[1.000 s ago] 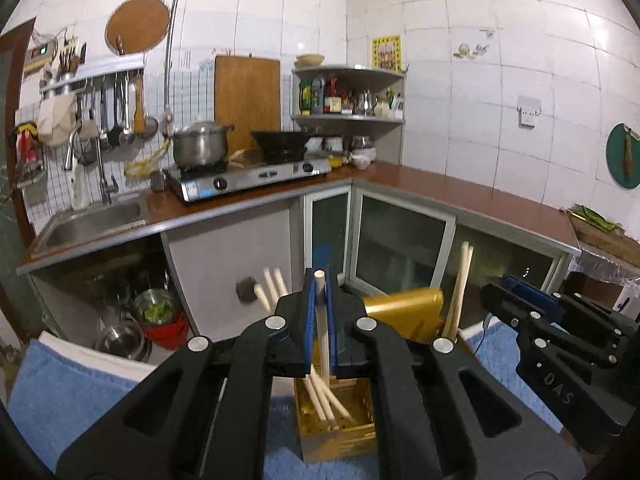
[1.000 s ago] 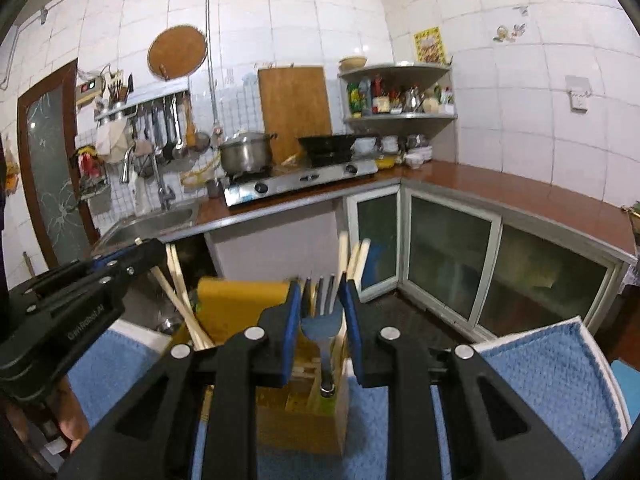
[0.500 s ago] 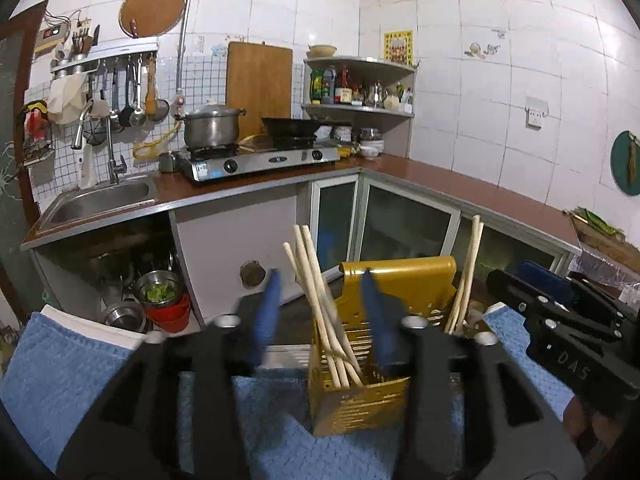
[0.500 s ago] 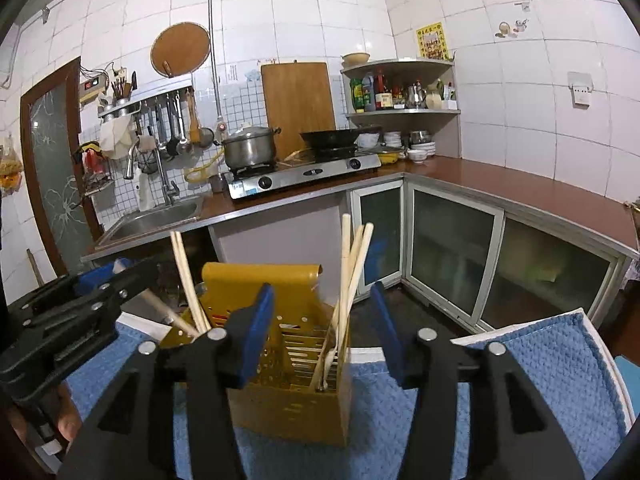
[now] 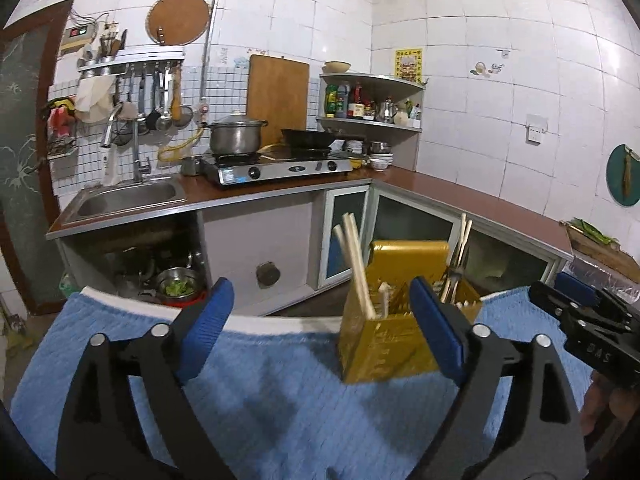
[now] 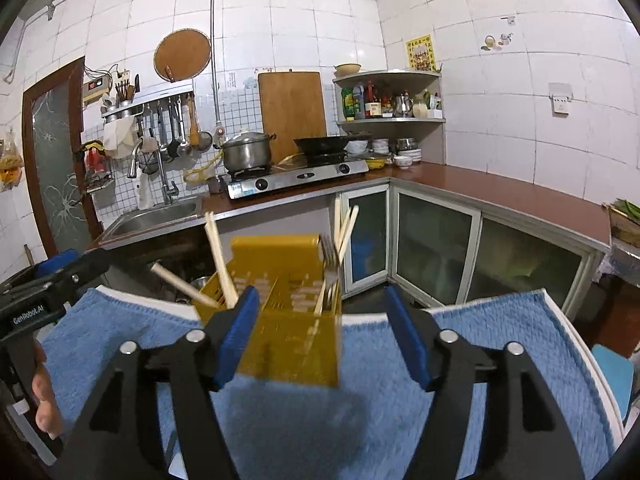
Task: Organize utensils
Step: 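Open both tools to release the fork and chopstick in the holder, then close the right tool on the white plastic spoon handle, then grasp the metal spoon with the left tool while the right tool holds the white spoon, then lift both held spoons up toward the yellow holder, then hold the metal spoon above the holder while the right tool brings the white spoon over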
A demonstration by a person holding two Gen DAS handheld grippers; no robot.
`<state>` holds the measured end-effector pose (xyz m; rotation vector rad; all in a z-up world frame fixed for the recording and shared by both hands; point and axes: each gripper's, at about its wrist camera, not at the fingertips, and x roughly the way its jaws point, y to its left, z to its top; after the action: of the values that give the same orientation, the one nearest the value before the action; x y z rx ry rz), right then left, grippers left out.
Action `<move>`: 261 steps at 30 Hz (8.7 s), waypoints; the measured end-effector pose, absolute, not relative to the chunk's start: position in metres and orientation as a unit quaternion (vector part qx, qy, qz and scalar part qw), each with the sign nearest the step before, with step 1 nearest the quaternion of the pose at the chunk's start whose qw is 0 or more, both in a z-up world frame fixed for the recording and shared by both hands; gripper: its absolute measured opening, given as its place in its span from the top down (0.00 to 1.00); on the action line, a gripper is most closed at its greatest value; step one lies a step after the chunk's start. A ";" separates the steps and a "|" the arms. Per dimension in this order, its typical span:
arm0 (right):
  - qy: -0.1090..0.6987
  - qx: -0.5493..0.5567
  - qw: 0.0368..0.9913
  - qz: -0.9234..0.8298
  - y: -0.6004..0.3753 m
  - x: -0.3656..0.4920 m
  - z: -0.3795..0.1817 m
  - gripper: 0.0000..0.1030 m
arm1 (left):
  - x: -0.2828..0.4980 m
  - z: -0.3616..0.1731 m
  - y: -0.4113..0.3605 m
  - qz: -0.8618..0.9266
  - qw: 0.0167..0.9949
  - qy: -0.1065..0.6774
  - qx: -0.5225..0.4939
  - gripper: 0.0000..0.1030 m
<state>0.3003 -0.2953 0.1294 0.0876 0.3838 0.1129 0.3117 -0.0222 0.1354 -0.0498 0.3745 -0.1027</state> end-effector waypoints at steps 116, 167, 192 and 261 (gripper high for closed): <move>0.311 0.070 0.944 0.083 -0.304 0.263 0.039 0.90 | 0.292 0.073 -0.034 -0.099 0.933 0.344 -0.046 0.94; 0.466 0.141 0.866 -0.113 -0.393 0.419 -0.008 0.51 | 0.375 0.110 -0.030 -0.114 0.937 0.327 -0.055 0.99; 0.425 0.167 0.885 -0.091 -0.412 0.408 0.007 0.65 | 0.362 0.120 -0.030 -0.125 0.940 0.315 -0.044 0.99; 0.496 0.212 0.839 -0.068 -0.442 0.448 -0.009 0.96 | 0.360 0.110 -0.037 -0.141 0.931 0.334 -0.037 0.99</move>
<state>0.4484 -0.4417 -0.0091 0.4478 1.0486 -0.1434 0.3603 -0.0369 0.1099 -0.0754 0.6832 -0.2891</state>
